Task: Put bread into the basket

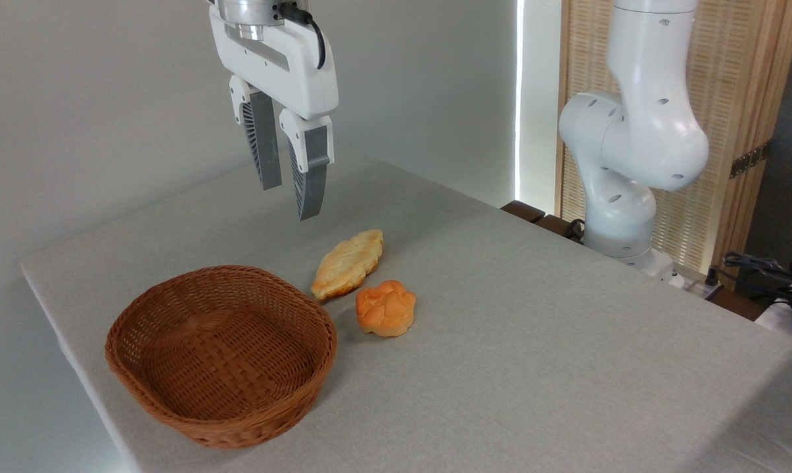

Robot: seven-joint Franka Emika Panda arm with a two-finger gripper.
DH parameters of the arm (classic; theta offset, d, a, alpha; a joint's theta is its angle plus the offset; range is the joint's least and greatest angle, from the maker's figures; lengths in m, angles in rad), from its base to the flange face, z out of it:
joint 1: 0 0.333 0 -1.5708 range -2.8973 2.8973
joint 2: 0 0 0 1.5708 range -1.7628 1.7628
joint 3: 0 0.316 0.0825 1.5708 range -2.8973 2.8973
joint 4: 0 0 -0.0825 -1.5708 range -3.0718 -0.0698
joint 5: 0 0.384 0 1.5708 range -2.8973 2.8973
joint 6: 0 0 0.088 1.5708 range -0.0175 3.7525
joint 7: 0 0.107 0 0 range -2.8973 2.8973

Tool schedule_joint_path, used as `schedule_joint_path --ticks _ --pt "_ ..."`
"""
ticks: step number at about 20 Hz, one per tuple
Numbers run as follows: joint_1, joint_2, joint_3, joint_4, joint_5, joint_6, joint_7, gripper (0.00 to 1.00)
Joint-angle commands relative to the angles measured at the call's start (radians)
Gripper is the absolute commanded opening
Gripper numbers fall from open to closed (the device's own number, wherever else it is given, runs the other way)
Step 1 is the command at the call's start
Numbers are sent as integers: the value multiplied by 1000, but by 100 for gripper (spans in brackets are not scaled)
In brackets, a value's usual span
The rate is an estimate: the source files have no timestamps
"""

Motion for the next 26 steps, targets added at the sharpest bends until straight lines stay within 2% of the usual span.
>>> schedule_joint_path --ticks 1,26 --pt "-3 5 -2 18 -2 -42 5 100" --pt "-3 8 -3 18 0 -36 17 100"
